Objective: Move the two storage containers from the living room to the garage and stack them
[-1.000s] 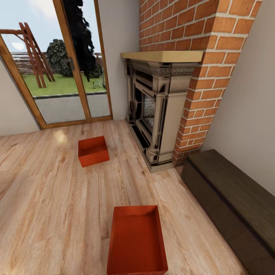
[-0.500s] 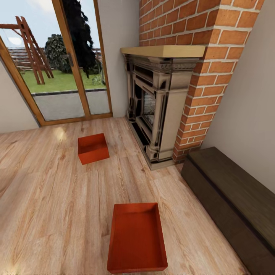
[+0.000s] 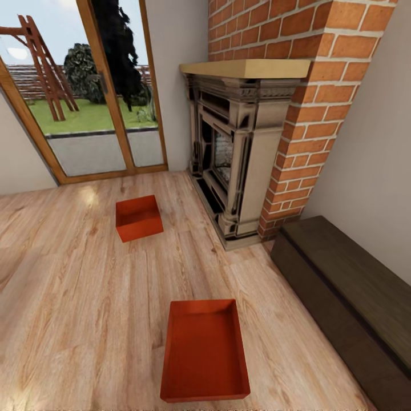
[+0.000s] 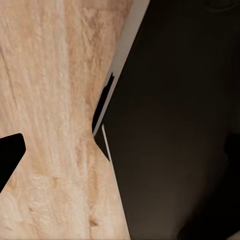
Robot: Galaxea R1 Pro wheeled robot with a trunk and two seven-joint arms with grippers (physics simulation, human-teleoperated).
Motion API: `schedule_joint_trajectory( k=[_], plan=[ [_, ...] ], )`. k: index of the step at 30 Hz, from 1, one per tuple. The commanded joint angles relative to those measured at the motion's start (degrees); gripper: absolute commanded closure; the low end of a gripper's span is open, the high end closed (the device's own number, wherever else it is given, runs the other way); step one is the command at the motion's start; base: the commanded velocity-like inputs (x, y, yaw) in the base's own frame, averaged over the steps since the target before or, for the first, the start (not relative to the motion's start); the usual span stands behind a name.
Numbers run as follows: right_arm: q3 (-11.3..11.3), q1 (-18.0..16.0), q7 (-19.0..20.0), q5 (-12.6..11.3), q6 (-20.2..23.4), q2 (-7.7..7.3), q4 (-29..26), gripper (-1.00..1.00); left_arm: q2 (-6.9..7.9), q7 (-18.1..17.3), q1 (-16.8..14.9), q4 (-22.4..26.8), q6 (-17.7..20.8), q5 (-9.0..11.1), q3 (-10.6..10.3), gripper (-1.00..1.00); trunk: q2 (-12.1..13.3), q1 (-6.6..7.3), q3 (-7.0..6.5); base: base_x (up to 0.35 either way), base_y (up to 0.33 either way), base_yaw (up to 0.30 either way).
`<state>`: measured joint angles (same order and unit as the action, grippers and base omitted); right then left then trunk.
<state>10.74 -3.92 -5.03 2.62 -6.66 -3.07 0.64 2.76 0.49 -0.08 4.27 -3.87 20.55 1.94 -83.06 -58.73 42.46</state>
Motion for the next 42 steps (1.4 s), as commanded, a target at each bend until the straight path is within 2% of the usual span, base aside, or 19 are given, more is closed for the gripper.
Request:
schedule_joint_trajectory(
  k=[1, 42],
  plan=[
    [0.25, -0.03, -0.24, 0.28, -0.13, 0.00, 0.07, -1.00, -0.02, 0.05, -0.01, -0.05, -0.20, 0.17, 0.22, -1.00, -0.02, 0.00, 0.13, 0.000, 0.000, 0.000],
    [0.34, -0.03, -0.21, 0.19, 0.51, 0.04, 0.07, -1.00, -0.21, 0.04, -0.01, -0.85, -0.35, 0.20, 0.21, -1.00, -0.02, 0.00, 3.88, 0.000, 0.000, 0.000]
  ],
)
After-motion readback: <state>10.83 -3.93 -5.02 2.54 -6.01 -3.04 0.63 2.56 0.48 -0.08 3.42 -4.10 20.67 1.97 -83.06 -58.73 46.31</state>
